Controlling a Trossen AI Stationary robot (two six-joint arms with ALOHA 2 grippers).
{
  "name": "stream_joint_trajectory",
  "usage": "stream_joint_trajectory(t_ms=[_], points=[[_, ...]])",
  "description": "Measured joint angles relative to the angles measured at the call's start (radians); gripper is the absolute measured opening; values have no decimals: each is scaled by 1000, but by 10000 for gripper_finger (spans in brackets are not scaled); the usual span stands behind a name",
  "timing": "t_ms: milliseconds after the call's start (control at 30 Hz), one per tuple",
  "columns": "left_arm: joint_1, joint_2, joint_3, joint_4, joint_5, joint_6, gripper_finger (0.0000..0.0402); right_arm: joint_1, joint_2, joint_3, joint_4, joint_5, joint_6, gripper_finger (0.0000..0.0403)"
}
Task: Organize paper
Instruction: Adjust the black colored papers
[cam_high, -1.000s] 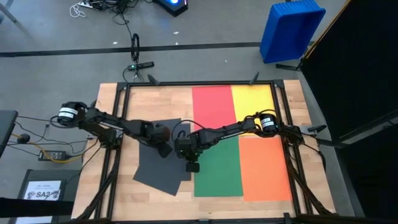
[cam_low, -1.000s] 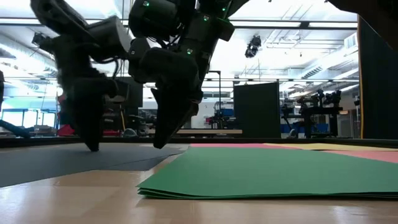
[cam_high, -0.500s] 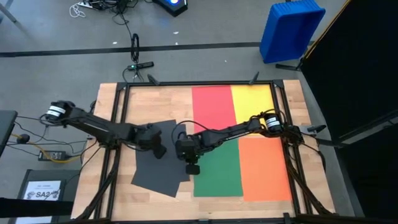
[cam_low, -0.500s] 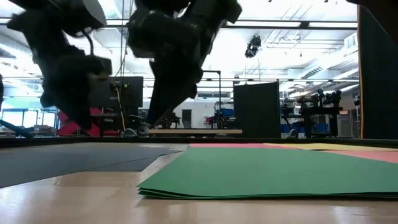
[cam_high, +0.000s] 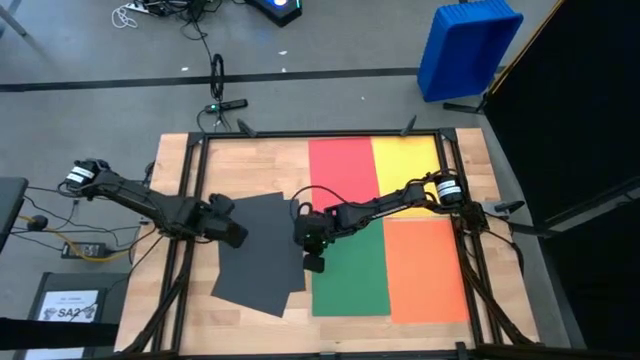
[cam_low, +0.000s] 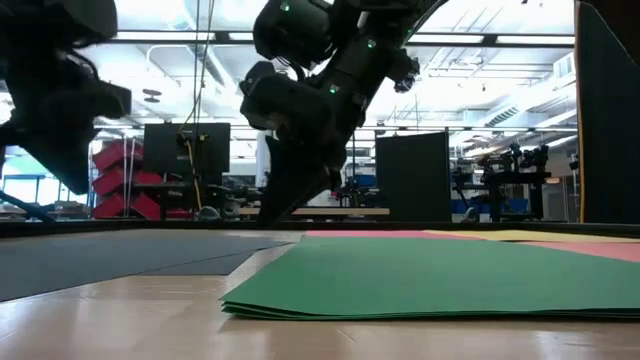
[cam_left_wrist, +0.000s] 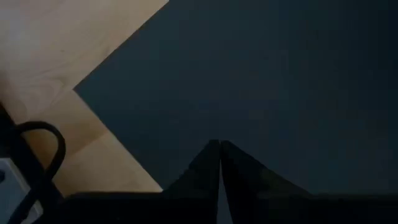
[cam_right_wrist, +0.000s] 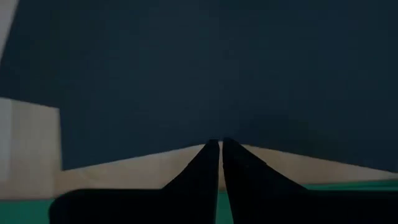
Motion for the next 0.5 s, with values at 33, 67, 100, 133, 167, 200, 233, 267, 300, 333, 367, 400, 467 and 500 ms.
stream_joint_trajectory(t_ms=[33, 67, 100, 133, 167, 200, 233, 267, 300, 333, 367, 400, 467, 500], points=[[3, 10, 0, 0, 3, -3, 0, -5, 0, 0, -3, 3, -3, 0], [4, 19, 0, 2, 8, -7, 0, -9, 1, 0, -4, 5, -5, 0], [9, 30, 0, 2, 10, -11, 0, -13, 1, 0, -6, 5, -7, 0], [14, 42, 0, 1, 10, -14, 0, -16, 1, 0, -9, 5, -10, 0], [22, 51, 0, 2, 16, -19, 0, -20, 1, 0, -11, 5, -15, 0], [33, 63, 0, 3, 31, -23, 0, -22, 1, 0, -14, 5, -19, 0], [42, 75, 0, 6, 52, -29, 0, -23, 2, 0, -16, 5, -23, 0], [50, 84, 1, 4, 73, -30, 0, -23, 2, 0, -16, 5, -26, 0], [51, 96, 9, -5, 95, -30, 0, -22, 2, 0, -15, 5, -31, 0], [53, 110, 18, -18, 118, -30, 0, -22, 2, 0, -14, 5, -34, 0], [55, 124, 26, -31, 130, -27, 0, -22, 2, 0, -11, 5, -39, 0], [57, 139, 35, -45, 145, -26, 0, -21, 3, 0, -10, 5, -43, 0], [63, 164, 51, -69, 172, -14, 0, -21, 3, 0, -10, 1, -52, 0], [68, 178, 56, -78, 187, -12, 0, -21, 3, 0, -9, -2, -56, 0]])
